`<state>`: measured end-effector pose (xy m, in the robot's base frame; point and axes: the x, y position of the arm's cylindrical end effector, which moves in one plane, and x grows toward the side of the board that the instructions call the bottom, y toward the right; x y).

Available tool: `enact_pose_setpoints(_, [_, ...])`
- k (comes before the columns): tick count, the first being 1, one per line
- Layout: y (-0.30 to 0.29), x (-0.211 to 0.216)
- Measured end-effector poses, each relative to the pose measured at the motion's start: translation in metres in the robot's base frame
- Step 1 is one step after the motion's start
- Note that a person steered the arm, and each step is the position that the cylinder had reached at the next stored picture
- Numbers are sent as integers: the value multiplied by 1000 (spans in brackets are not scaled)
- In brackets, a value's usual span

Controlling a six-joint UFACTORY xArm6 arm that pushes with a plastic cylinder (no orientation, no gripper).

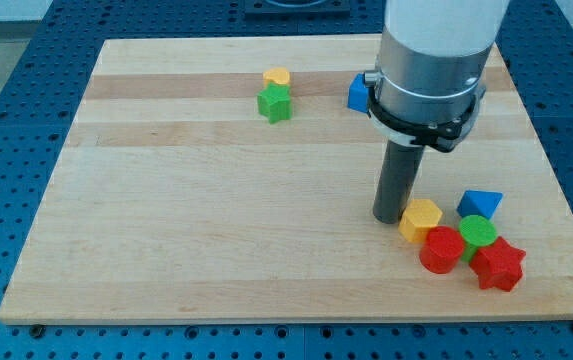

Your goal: Place the green star towards the top right side of the yellow hexagon

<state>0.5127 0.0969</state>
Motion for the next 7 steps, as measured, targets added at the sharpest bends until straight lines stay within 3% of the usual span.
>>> enact_pose_setpoints(5, [-196, -150])
enact_pose_setpoints(7, [-184, -196])
